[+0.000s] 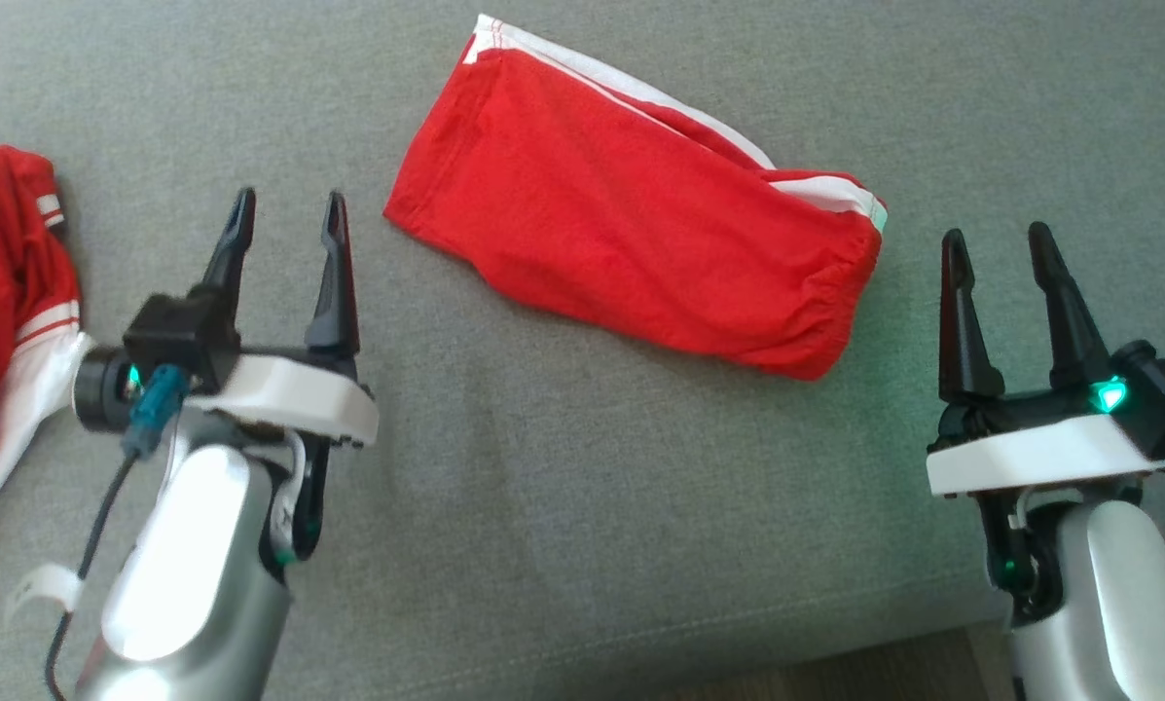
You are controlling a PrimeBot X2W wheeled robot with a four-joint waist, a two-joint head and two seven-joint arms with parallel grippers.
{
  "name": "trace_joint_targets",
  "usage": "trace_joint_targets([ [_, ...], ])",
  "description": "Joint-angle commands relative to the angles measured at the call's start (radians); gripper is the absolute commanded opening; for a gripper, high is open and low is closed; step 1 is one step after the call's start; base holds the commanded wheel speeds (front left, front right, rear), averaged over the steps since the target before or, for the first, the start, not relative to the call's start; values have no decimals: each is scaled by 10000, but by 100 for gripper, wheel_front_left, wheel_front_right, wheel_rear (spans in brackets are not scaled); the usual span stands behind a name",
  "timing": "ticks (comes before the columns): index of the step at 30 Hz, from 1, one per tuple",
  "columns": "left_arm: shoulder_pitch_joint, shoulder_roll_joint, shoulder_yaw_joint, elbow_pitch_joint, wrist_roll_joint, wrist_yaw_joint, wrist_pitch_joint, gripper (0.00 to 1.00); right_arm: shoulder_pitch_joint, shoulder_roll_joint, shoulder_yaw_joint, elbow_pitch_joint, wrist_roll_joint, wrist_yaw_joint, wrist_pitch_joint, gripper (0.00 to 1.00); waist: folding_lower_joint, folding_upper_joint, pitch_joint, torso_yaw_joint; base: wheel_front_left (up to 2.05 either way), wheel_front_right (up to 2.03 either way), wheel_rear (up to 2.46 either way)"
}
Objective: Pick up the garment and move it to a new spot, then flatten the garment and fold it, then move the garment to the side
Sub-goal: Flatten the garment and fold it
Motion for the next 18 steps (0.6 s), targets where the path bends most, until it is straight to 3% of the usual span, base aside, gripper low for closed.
trace_joint_targets([
  [1,-80,326,286,-448,112,109,17,100,-7,-32,146,-399,-67,-7,44,100,1,-1,-51,6,0,0,0],
  [18,-194,364,60,-423,-37,69,378,100,-60,-32,221,-448,-8,-7,267,100,1,-1,50,49,0,0,0],
])
